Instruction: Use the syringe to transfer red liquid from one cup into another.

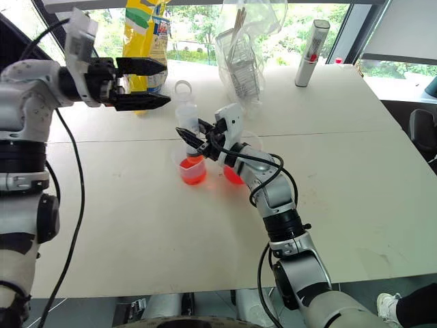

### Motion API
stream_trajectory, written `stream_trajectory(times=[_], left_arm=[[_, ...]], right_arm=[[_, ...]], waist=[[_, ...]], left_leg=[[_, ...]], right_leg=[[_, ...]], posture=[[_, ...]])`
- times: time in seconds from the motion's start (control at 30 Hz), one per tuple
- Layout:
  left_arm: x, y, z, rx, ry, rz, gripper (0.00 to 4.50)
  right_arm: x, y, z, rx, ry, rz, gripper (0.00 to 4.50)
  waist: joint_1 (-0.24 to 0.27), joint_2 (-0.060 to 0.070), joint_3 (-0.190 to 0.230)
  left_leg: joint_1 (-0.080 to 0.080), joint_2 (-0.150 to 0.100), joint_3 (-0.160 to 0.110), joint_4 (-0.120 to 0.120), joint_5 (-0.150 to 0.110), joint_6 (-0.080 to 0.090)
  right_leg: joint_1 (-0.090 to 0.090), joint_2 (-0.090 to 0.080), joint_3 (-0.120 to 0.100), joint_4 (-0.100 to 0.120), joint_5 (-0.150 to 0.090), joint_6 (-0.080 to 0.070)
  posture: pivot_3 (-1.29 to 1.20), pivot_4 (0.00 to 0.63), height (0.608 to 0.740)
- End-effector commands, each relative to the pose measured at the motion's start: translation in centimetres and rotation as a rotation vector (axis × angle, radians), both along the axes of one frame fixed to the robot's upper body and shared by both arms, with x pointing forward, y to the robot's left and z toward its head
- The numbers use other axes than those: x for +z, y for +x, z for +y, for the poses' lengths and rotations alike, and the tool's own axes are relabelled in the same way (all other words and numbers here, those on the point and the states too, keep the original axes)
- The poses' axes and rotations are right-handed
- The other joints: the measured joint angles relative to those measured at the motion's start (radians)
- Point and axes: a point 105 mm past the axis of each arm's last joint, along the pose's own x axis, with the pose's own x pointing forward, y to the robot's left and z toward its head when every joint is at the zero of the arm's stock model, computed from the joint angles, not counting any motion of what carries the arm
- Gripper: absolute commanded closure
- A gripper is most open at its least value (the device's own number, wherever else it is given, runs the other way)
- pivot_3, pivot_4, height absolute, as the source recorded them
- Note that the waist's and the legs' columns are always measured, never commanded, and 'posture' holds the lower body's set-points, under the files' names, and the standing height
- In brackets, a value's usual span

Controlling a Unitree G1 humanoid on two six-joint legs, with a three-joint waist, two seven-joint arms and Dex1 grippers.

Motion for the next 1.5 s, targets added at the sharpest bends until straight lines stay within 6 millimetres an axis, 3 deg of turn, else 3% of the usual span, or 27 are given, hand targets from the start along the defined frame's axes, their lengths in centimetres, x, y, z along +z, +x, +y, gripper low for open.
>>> stream_trajectory(times=[0.03,0.17,0.23,0.3,0.5,0.7,0.83,1.27,1.5], left_arm=[[0.5,-0.1,-0.4,0.001,-0.007,-0.025,0.06],[0.0,0.2,-0.8,0.004,-0.018,-0.002,0.06],[0.1,0.3,-0.9,0.008,-0.029,0.005,0.58],[0.2,0.3,-0.9,0.008,-0.04,0.007,1.36],[0.3,0.4,-1.0,0.01,-0.056,0.016,4.33],[-0.8,0.0,-0.9,-0.006,-0.013,0.035,4.42],[-2.3,-0.2,-0.9,-0.009,0.043,0.048,4.42],[-4.2,-0.1,-1.0,0.004,0.075,0.068,4.42],[-5.1,-0.2,-1.1,0.01,0.087,0.078,4.42]], right_arm=[[2.5,-1.0,0.7,0.027,0.028,-0.094,3.09],[2.9,-1.4,1.1,0.041,0.029,-0.112,3.09],[3.0,-1.6,1.2,0.047,0.027,-0.117,3.09],[3.0,-1.7,1.4,0.054,0.026,-0.119,3.09],[2.8,-2.0,1.8,0.066,0.014,-0.119,3.09],[3.3,-2.2,1.7,0.068,0.011,-0.139,3.09],[5.2,-2.2,0.9,0.05,0.022,-0.175,3.09],[9.2,-2.5,-0.5,0.025,0.047,-0.229,3.09],[9.9,-2.6,-0.6,0.025,0.055,-0.225,3.09]], waist=[[0.0,0.0,0.0],[0.001,0.0,0.0],[0.001,0.0,0.0],[0.001,0.0,0.0],[0.0,0.0,0.0],[0.0,0.0,0.0],[0.001,0.0,0.0],[0.001,0.0,0.0],[0.001,0.0,0.0]], left_leg=[[0.0,0.0,0.0,0.0,0.0,0.0],[0.0,0.0,0.0,0.0,0.0,0.0],[0.0,0.0,0.0,0.0,0.0,0.0],[0.0,0.0,0.0,0.0,0.0,0.0],[0.0,0.0,0.0,0.0,0.0,0.0],[0.0,0.0,0.0,0.0,0.0,0.0],[0.0,0.0,0.0,-0.001,0.0,0.0],[0.0,0.0,0.0,0.0,0.0,0.0],[0.0,0.0,0.0,0.0,0.0,0.0]], right_leg=[[0.0,0.0,0.0,0.0,0.0,0.0],[0.0,0.0,0.0,0.0,0.0,0.0],[0.0,0.0,0.0,0.0,0.0,0.0],[0.0,0.0,0.0,0.0,0.0,0.0],[0.0,0.0,0.001,0.0,0.0,0.0],[0.0,0.0,0.001,0.0,0.0,0.0],[0.0,0.0,0.001,0.0,0.0,0.0],[0.0,0.0,0.001,0.0,0.0,0.0],[0.0,0.0,0.001,-0.001,0.0,0.0]], posture=[[0.0,0.15,0.739],[0.0,0.15,0.739],[0.0,0.15,0.739],[0.0,0.15,0.739],[0.0,0.15,0.739],[0.0,0.15,0.739],[0.0,0.15,0.739],[0.0,0.15,0.739],[0.0,0.15,0.739]])
